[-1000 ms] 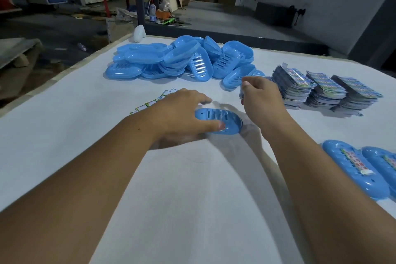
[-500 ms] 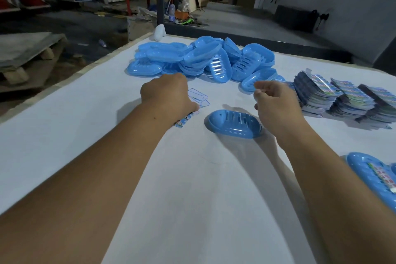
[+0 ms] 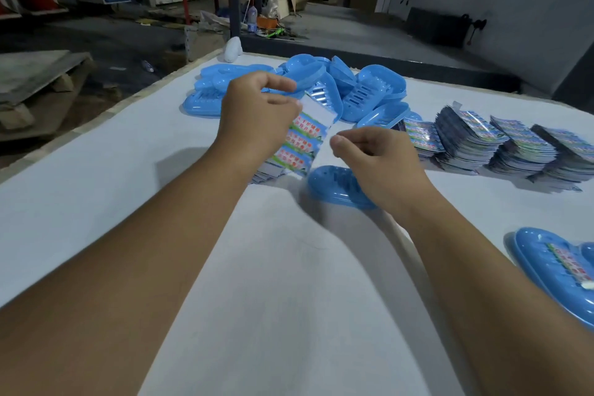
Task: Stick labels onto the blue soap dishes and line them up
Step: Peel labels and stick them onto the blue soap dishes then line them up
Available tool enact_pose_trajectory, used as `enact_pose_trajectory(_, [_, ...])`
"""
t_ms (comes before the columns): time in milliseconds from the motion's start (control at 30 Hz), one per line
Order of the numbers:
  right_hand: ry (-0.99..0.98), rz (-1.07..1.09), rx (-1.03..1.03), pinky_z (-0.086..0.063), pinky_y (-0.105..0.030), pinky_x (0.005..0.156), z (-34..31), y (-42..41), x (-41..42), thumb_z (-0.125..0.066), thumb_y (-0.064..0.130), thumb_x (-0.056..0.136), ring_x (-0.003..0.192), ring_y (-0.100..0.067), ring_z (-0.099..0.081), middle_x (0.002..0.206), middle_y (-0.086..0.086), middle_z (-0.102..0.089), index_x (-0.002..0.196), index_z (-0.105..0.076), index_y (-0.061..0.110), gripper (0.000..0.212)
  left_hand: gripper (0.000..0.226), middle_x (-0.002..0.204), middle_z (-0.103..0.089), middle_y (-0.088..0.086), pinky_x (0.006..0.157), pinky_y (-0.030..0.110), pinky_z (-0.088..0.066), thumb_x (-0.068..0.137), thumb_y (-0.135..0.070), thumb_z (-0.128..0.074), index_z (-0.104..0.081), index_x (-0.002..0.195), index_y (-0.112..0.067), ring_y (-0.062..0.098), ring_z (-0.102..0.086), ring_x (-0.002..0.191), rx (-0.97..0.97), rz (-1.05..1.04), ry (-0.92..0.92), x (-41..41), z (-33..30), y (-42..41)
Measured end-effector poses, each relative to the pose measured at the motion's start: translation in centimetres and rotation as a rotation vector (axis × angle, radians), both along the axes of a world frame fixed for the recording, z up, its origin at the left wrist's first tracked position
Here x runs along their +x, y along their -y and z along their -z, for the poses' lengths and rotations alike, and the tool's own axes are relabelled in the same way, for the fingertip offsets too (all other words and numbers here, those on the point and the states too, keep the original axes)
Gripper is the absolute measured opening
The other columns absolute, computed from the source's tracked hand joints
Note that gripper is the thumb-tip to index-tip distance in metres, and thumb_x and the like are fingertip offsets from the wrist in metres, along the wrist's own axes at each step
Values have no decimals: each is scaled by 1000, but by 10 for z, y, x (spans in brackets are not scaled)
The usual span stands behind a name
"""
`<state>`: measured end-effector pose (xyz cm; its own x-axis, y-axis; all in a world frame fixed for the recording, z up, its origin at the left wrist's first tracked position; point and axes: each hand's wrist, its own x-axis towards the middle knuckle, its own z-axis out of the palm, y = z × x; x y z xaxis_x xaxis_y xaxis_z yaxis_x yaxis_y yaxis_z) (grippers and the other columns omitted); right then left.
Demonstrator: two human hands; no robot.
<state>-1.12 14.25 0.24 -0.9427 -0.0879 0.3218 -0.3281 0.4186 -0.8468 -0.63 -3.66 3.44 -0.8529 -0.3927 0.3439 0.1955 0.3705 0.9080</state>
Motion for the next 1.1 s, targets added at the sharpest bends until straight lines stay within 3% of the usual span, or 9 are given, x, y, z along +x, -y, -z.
enact_pose_trajectory(100, [0,-43,-58,-44,-25,61,0,2,-1,-70,34,94,59,-7,-53,68,-7,-70,74,-75,14,29,21,70,-71,-16,57,20,-59,84,-18,-81,-68,86,-34,-1,-72,65,158,110,8,0,2,-9])
enact_pose_trajectory(200, [26,-6,-130,-43,-14,53,0,0,-6,-64,29,99,53,2,-57,59,11,-68,72,-72,15,31,20,69,-73,-10,59,20,-59,86,-15,-78,-67,88,-32,-1,-71,63,148,157,22,0,5,-14])
enact_pose_trajectory(300, [43,52,-132,-43,-12,49,0,-2,-10,-58,29,103,51,4,-58,60,13,-69,78,-72,17,31,21,80,-75,-1,50,13,-51,89,-8,-72,-67,93,-28,-3,-69,60,143,203,31,3,6,-16])
enact_pose_trajectory(433, [57,62,-118,-45,-11,50,-1,-4,-11,-56,31,104,55,5,-62,68,14,-74,81,-72,19,31,22,77,-76,-4,48,10,-47,89,-8,-69,-66,95,-28,-2,-71,66,45,224,32,6,7,-19])
enact_pose_trajectory(800, [51,71,-55,-44,-11,49,-3,-7,-10,-55,37,104,57,7,-61,67,20,-71,79,-72,22,33,17,74,-75,-9,48,8,-46,91,-14,-71,-67,102,-27,-7,-69,70,29,245,-2,9,3,-20])
enact_pose_trajectory(1000, [46,81,-43,-49,-27,59,-3,-8,-10,-56,37,103,60,-3,-60,76,5,-74,79,-72,18,34,21,73,-74,-17,48,7,-47,91,-13,-72,-64,98,-31,-8,-70,71,6,270,-9,11,3,-20])
enact_pose_trajectory(1100, [55,86,-27,-52,-27,59,-3,-8,-9,-55,38,103,60,0,-61,77,11,-75,78,-72,21,34,22,75,-74,-19,48,8,-47,92,-14,-72,-63,97,-33,-9,-69,72,6,279,-4,12,2,-20])
